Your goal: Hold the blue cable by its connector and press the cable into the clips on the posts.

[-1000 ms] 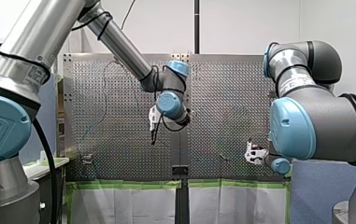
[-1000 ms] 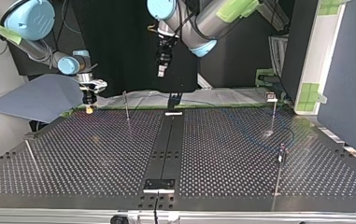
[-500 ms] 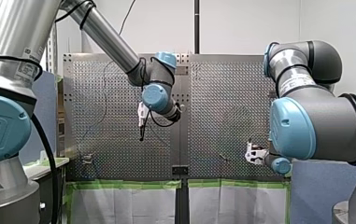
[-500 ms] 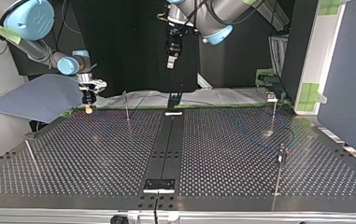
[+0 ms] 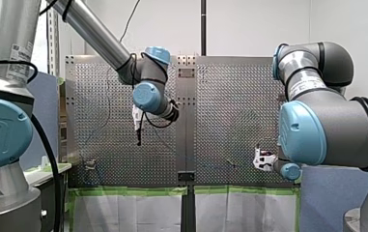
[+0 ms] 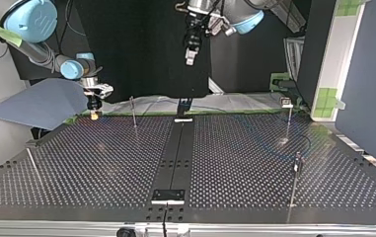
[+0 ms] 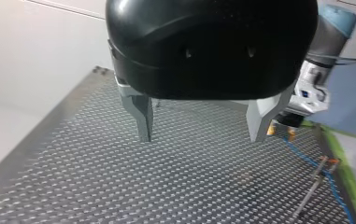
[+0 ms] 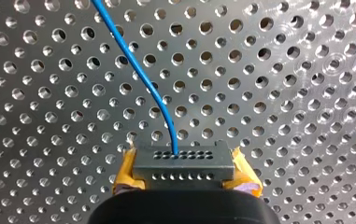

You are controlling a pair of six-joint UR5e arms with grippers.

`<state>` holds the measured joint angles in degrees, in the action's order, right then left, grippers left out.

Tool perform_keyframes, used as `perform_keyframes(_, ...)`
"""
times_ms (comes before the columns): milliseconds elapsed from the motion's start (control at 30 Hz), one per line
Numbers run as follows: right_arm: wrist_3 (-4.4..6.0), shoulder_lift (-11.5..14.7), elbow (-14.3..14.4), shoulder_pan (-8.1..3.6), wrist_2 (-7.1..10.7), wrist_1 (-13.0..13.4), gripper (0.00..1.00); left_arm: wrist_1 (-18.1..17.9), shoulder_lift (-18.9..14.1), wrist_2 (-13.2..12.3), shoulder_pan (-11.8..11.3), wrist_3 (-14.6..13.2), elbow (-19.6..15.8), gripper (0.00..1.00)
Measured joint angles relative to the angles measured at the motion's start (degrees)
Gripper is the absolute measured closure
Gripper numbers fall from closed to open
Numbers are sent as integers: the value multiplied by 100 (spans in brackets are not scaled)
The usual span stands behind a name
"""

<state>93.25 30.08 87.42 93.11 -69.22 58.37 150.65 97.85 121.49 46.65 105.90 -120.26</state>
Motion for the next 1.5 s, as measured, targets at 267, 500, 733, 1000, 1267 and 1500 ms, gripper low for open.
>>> perform_keyframes(267,-45,39,-2,7,8,-45,100,-433,-437,26,-80,149,-439,0)
perform_keyframes(500,-139,322,14,21,37,-315,100,-795,-799,26,-140,127,-800,0)
perform_keyframes(733,-139,654,181,75,44,-529,100,-1136,-1131,24,-158,109,-1141,0)
perform_keyframes(1000,1,1037,286,229,-240,-759,100,-1517,-1210,-9,-136,94,-1525,0)
perform_keyframes(1267,52,1423,331,350,-439,-1137,100,-1654,-1044,-92,-90,100,-1873,0)
perform_keyframes(1500,285,1789,556,597,-518,-1322,100,-1731,-775,-359,-90,8,-1932,0)
